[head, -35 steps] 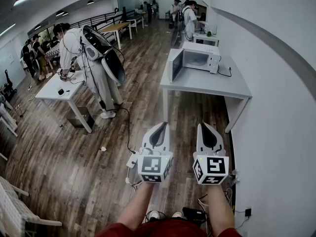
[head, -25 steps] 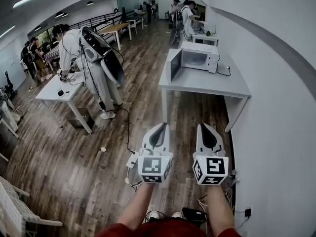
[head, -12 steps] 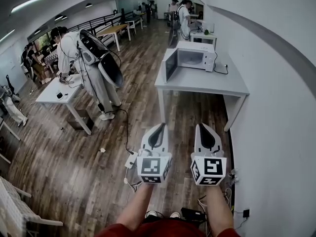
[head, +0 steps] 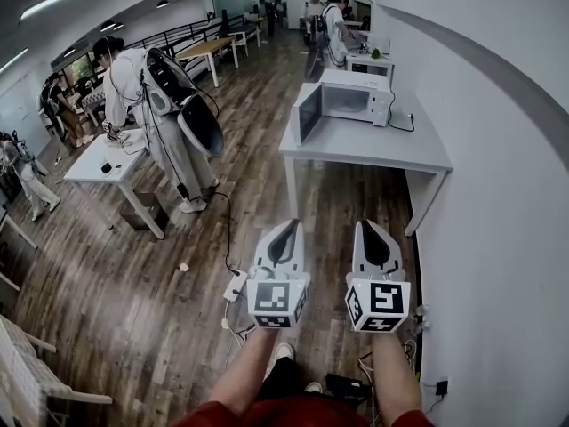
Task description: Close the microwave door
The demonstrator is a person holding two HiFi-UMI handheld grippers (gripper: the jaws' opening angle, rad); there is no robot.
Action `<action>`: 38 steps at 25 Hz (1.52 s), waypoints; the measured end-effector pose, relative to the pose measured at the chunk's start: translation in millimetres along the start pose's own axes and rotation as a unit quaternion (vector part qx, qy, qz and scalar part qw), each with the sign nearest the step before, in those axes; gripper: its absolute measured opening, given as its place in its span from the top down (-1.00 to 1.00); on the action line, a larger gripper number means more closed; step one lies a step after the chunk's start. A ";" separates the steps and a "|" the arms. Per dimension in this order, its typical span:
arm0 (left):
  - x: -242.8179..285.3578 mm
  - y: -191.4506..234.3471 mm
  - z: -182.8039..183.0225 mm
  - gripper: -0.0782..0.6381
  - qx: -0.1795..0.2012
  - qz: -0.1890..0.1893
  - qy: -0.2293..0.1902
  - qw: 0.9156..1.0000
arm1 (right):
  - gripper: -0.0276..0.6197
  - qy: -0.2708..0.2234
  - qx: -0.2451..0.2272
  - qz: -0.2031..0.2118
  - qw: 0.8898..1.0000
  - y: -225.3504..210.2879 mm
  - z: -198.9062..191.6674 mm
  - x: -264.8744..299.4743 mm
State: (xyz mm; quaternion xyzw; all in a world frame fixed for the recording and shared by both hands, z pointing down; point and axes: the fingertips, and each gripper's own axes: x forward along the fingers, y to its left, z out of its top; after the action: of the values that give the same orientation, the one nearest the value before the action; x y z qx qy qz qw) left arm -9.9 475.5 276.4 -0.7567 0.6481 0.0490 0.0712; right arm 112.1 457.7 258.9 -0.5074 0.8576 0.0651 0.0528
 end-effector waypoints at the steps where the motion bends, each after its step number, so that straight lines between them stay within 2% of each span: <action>1: 4.7 3.9 -2.4 0.70 -0.001 0.001 -0.001 1.000 | 0.83 0.001 -0.003 0.002 1.000 1.3 -2.5 5.8; 10: 58.1 59.5 -16.4 0.70 -0.014 -0.002 -0.003 1.000 | 0.83 0.011 -0.019 0.008 1.000 18.3 -16.4 84.4; 15: 87.9 100.3 -24.6 0.71 0.002 -0.001 0.000 1.000 | 0.83 0.014 -0.017 0.010 1.000 33.6 -24.8 136.2; 25: 137.2 182.6 -35.7 0.70 -0.020 -0.005 -0.012 1.000 | 0.83 0.015 -0.030 0.015 0.999 72.8 -37.4 228.0; 30: 158.0 205.7 -43.4 0.70 -0.024 -0.009 -0.010 1.000 | 0.83 0.014 -0.032 0.011 0.999 76.9 -42.2 255.4; 38: 204.2 219.6 -63.7 0.70 -0.023 -0.010 0.000 1.000 | 0.83 0.016 -0.024 0.010 1.000 59.4 -63.1 304.2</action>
State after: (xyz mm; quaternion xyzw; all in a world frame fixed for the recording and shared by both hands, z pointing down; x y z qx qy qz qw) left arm -196.2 232.8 295.4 -0.7648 0.6388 0.0637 0.0542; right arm -87.4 212.9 276.9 -0.5008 0.8616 0.0785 0.0263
